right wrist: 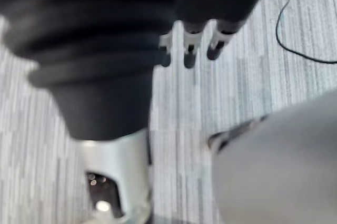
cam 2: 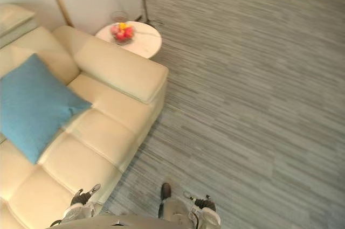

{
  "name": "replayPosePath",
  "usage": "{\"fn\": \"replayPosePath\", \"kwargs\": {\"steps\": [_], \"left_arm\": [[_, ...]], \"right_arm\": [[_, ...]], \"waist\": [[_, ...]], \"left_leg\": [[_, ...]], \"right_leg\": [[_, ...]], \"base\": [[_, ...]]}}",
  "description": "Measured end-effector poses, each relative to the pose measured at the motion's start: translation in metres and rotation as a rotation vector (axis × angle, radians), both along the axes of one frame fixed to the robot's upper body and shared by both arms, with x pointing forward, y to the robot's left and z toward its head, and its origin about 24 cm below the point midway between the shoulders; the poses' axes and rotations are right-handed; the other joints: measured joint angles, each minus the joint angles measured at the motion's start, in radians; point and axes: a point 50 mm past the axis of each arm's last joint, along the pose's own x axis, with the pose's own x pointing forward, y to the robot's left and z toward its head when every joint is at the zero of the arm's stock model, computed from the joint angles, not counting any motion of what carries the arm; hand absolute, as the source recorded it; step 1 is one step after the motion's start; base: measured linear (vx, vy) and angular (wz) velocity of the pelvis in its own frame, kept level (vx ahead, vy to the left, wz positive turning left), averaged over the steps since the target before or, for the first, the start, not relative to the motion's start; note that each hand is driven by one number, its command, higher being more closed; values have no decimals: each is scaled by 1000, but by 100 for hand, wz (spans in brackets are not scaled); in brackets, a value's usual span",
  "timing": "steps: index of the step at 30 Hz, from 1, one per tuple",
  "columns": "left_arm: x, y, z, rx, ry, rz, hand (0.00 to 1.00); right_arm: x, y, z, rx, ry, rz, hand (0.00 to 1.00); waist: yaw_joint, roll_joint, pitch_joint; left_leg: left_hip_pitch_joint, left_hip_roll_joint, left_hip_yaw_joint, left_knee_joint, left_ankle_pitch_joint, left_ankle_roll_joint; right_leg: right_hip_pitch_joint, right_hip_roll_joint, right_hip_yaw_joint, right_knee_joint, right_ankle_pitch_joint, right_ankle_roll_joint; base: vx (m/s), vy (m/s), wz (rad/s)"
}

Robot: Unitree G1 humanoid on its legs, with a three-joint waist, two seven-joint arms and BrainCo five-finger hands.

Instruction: Pick up cushions and gather them together orderly.

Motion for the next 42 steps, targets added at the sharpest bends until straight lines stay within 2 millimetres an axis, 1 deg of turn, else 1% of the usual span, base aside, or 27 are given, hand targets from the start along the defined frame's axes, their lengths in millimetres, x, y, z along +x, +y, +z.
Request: {"fn": "replayPosePath", "kwargs": {"steps": [1,2,3,5,7,8,9,10,11,14,19,20,23,25,26,27,28,29,30,31,34,36,38,39,40,41,42], "left_arm": [[-2,-1,-1,1,9,-14,0],[-2,-1,-1,2,10,-18,0],[-2,3,-1,18,18,-43,0],[-2,0,-2,17,24,-74,0],[4,-7,-1,8,10,-115,0],[6,-6,0,8,2,-110,0],[7,-6,0,7,-2,-104,0],[10,-6,2,6,-18,-94,0],[12,-6,3,7,-30,-95,0],[17,-4,7,18,-61,-91,0],[18,2,12,42,-98,-65,0],[17,1,13,45,-103,-54,0],[15,2,13,50,-100,-40,0],[13,16,14,88,-94,-36,0],[13,17,14,92,-94,-35,0],[12,19,13,99,-82,-49,0],[11,17,12,98,-66,-73,0],[11,16,11,98,-61,-81,0],[12,12,10,94,-53,-106,0],[14,12,9,94,-48,-117,0],[20,7,8,89,-41,-157,0],[24,3,8,89,-39,-188,0],[21,5,7,93,-23,-190,0],[19,8,6,97,-18,-188,0],[18,8,6,96,-12,-184,0],[17,4,4,81,-6,-174,0],[18,2,5,76,-12,-167,0]], "right_arm": [[0,0,0,-4,3,4,0],[-1,0,0,-4,7,5,0],[-1,1,-3,4,24,12,0],[-1,-4,-3,-7,32,11,0],[-3,-14,-2,-24,44,-12,0],[-6,-13,-3,-19,47,-21,0],[-7,-13,-3,-17,48,-26,0],[-9,-13,-3,-10,46,-43,0],[-11,-13,-4,-12,50,-54,0],[-7,-5,-4,7,34,-61,0],[-5,1,-3,18,10,-63,0],[-5,0,-3,19,6,-74,0],[-5,3,-3,31,7,-84,0],[-8,17,-6,64,5,-76,0],[-6,19,-5,68,-3,-74,0],[1,21,-2,66,-27,-57,0],[4,18,-1,58,-36,-53,0],[5,17,0,54,-39,-51,0],[6,15,0,46,-42,-45,0],[8,14,0,46,-42,-40,0],[12,13,0,43,-36,-29,0],[15,10,0,41,-34,-31,0],[12,9,0,39,-27,-35,0],[9,8,-1,38,-20,-41,0],[11,5,0,33,-26,-44,0],[17,-1,3,17,-39,-41,0],[19,-1,4,16,-49,-40,0]], "waist": [[1,3,-3],[1,1,-4],[8,-16,-8],[1,-4,-4],[-18,14,5],[-18,13,10],[-17,11,16],[-13,19,28],[-7,21,31],[15,20,32],[36,-1,44],[57,-4,39],[75,-7,22],[86,-87,-10],[90,-96,-8],[77,-103,4],[61,-94,12],[55,-93,15],[46,-77,20],[39,-77,22],[14,-71,26],[3,-57,43],[-8,-69,49],[-17,-76,52],[-20,-73,54],[-20,-32,57],[-21,-27,59]], "left_leg": [[25,12,53,-13,8,-26],[33,13,72,-17,12,-36],[55,3,95,-20,16,-70],[50,7,58,-24,40,-62],[10,82,-21,168,31,-82],[-47,162,-78,395,18,-77],[-69,193,-107,488,10,-65],[-117,237,-186,687,-15,-18],[-177,235,-271,796,-33,-4],[-333,165,-441,825,-68,-15],[-478,23,-600,420,-67,-32],[-470,-34,-705,268,-26,-48],[-462,-74,-763,278,61,-1],[-403,-87,-612,300,-10,30],[-380,-86,-581,299,-21,37],[-296,-85,-511,286,-56,58],[-230,-85,-479,263,-68,60],[-194,-84,-460,246,-69,59],[-109,-80,-422,186,-69,58],[-58,-75,-394,138,-67,54],[-1,-56,-362,50,-60,40],[32,-40,-342,4,-57,9],[79,-52,-353,-3,-65,-46],[113,-63,-375,3,-77,-66],[124,-57,-386,10,-80,-72],[118,-19,-398,53,-71,-94],[97,-8,-409,113,-53,-121]], "right_leg": [[24,-44,-132,57,-35,-9],[30,-55,-157,64,-45,-9],[28,-20,-93,19,-35,13],[16,15,-54,-7,-40,4],[8,68,22,-16,-65,2],[37,103,60,-39,-66,-10],[55,120,72,-48,-64,-14],[105,150,105,-55,-73,-30],[137,170,148,-55,-86,-41],[162,203,243,-64,-119,-55],[221,210,412,-110,-136,-25],[219,208,472,-111,-149,-5],[208,205,583,-70,-193,19],[154,153,661,84,-235,97],[123,145,660,156,-233,126],[26,105,626,388,-196,274],[-12,68,555,503,-188,278],[-28,41,506,540,-188,250],[-62,-14,367,570,-194,178],[-81,-26,288,532,-205,144],[-142,14,193,298,-182,85],[-183,80,190,35,-43,58],[-173,106,192,-191,138,34],[-158,101,200,-216,264,-14],[-154,105,199,-197,296,-43],[-154,132,197,-156,256,-52],[-153,144,198,-143,226,-51]], "base": [[-9,-200,-123],[139,-299,-179],[138,-238,-150],[133,-216,-127],[243,-326,-114],[185,-195,-85],[234,-176,-105],[246,-147,-110],[240,-114,-106],[169,5,-108],[256,123,-100],[321,217,-124],[376,285,-140],[462,288,-159],[434,252,-154],[399,260,-133],[394,254,-116],[448,262,-87],[354,190,-79],[343,168,-74],[376,57,-40],[387,-23,-35],[552,-139,-7],[448,-146,7],[404,-131,-14],[259,-97,-27],[444,-206,-49]]}}
